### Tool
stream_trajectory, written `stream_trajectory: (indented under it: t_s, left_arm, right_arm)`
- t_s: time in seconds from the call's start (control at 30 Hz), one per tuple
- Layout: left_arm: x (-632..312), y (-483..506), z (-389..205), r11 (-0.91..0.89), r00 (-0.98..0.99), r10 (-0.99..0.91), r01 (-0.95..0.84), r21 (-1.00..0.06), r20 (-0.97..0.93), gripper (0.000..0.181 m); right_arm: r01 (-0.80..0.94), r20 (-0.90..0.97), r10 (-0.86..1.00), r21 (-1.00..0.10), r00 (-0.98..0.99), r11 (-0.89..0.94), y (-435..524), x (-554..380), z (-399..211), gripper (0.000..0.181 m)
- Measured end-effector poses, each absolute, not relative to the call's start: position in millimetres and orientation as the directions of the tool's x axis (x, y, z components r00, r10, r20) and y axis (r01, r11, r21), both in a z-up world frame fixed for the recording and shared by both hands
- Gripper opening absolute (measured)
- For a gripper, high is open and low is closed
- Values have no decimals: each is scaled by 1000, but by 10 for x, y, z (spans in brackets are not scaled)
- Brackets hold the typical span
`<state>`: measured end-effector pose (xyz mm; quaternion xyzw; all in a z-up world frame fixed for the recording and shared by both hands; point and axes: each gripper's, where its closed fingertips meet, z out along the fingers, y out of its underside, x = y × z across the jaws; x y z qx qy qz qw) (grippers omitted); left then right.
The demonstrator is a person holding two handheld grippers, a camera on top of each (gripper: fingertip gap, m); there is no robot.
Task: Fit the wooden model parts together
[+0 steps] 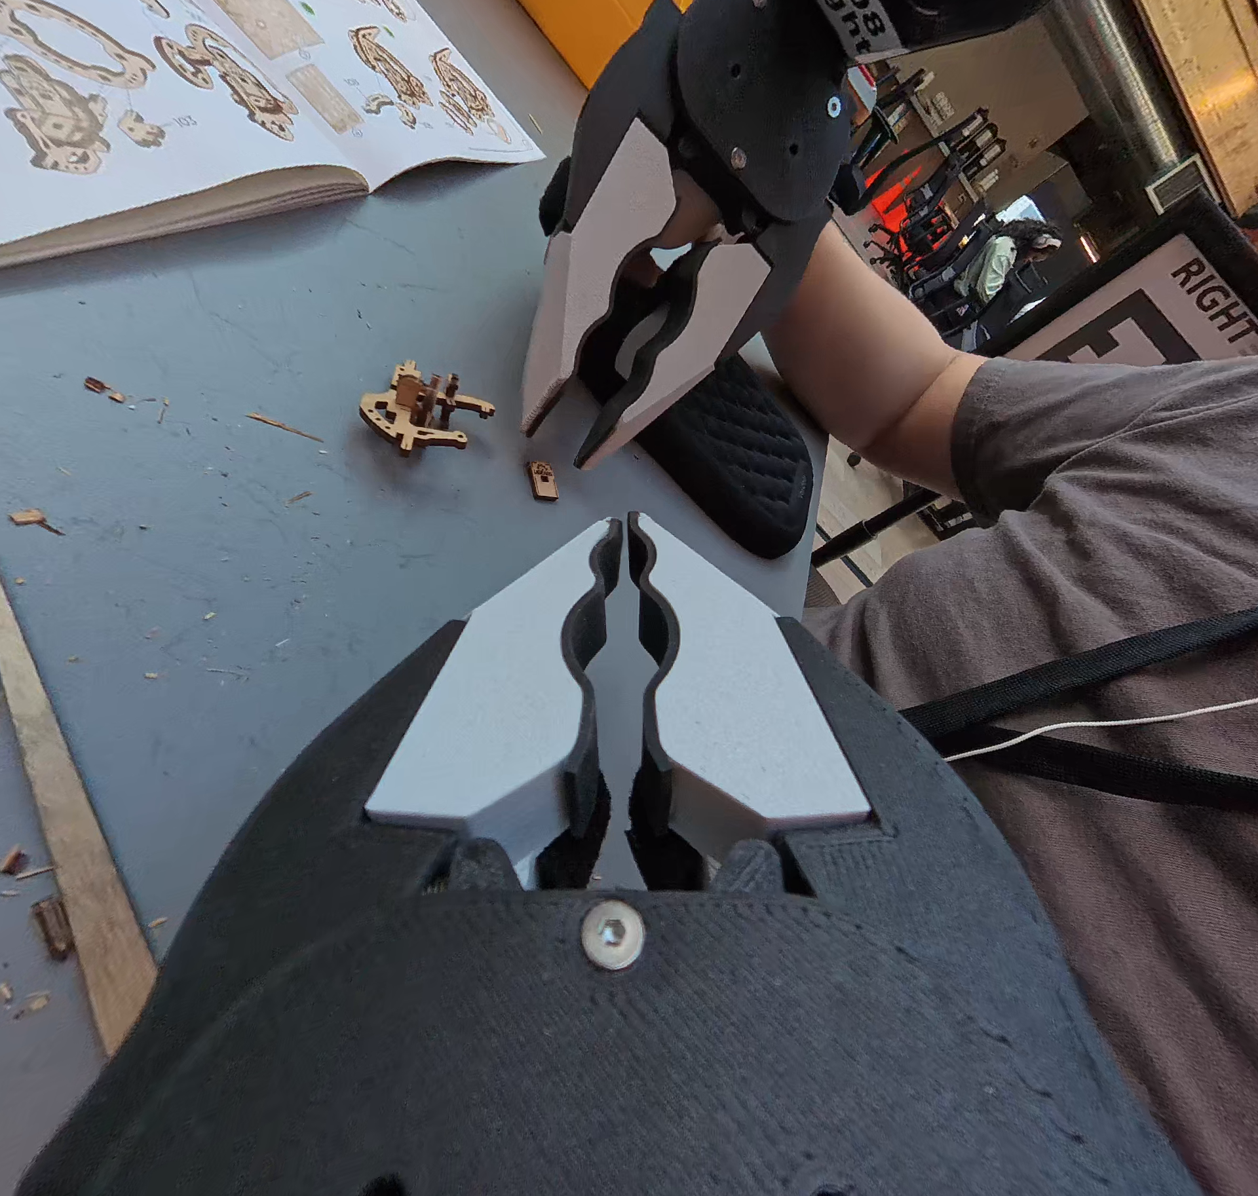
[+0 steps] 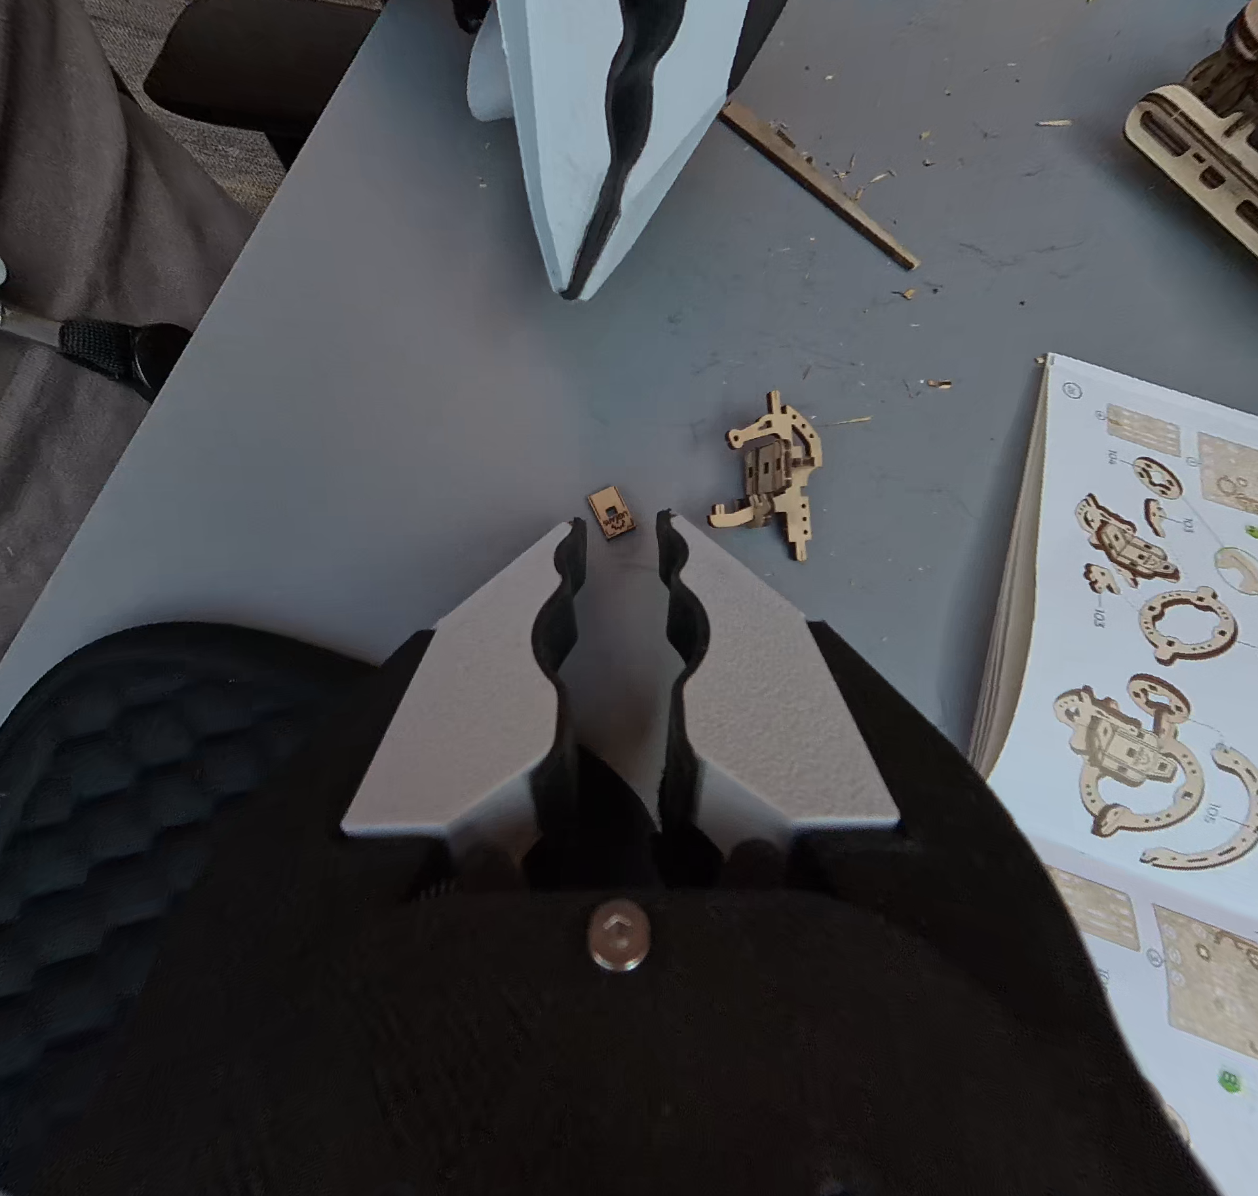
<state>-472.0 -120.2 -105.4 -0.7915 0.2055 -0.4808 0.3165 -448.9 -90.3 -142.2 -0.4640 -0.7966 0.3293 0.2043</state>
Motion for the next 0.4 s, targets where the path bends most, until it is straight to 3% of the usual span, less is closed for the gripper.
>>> stream_trajectory:
  t_s: [0.1, 0.17, 0.33, 0.4]
  left_arm:
    - [-4767, -1161, -1140, -707, 503, -627, -47, -706, 595, 12]
    - [-4855, -1066, -1235, -686, 580, -625, -90, -722, 522, 18]
    - [-5061, -777, -1301, -455, 695, -710, -333, -826, 110, 38]
    - [-5107, -696, -1301, -366, 683, -729, -436, -822, -37, 42]
  right_arm:
    - [615, 24, 866, -694, -500, 375, -903, -4524, -1463, 20]
    - [623, 9, 856, -682, -517, 383, -935, -4516, -1505, 3]
    - [611, 34, 874, -702, -486, 367, -928, -4499, -1464, 0]
    - [601, 23, 877, -720, -480, 348, -957, -4465, -1417, 0]
